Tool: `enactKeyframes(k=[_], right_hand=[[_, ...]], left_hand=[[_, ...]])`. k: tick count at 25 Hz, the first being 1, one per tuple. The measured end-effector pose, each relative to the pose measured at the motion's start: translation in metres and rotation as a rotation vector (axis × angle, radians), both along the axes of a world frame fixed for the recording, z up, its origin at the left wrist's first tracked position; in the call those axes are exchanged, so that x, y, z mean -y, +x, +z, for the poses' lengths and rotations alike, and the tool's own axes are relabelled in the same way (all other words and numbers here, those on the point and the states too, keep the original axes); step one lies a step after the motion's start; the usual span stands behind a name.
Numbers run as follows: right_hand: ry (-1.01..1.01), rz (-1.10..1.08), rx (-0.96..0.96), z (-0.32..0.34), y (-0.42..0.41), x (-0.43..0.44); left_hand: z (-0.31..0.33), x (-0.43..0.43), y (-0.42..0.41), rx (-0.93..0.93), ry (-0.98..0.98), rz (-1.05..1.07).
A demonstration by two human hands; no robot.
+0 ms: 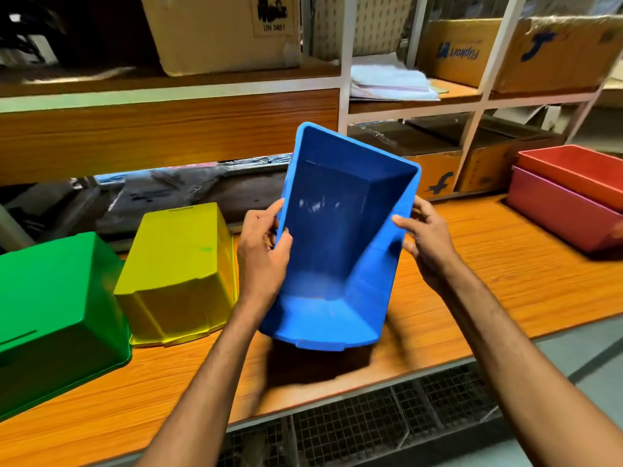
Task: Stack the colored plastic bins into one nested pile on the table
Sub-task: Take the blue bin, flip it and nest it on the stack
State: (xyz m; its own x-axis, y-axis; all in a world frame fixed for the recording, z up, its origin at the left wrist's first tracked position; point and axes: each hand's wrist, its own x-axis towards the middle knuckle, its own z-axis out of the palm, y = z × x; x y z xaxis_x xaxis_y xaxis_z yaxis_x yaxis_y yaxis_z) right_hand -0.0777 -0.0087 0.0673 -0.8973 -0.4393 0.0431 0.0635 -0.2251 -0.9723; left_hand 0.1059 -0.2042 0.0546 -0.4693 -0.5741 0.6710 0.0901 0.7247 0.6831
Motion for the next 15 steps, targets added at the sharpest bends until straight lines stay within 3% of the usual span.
enactKeyframes(k=[3,7,11,15], right_hand=[[0.179,0.153,-0.061,-0.007,0.024,-0.016],[0.191,0.251,-0.121,-0.001,0.030,-0.021],[0.208,0.288,0.074,0.011,0.017,-0.017],[0.228,0.317,0.308,0.018,0.000,-0.025]], left_hand=[[-0.006,0.010,-0.002,-0.028,0.166,0.005],[-0.025,0.019,-0.004,-0.003,0.505,0.016],[-0.022,0.024,-0.008,0.101,0.878,-0.111],[-0.006,0.043,0.002,0.443,1.041,-0.332]])
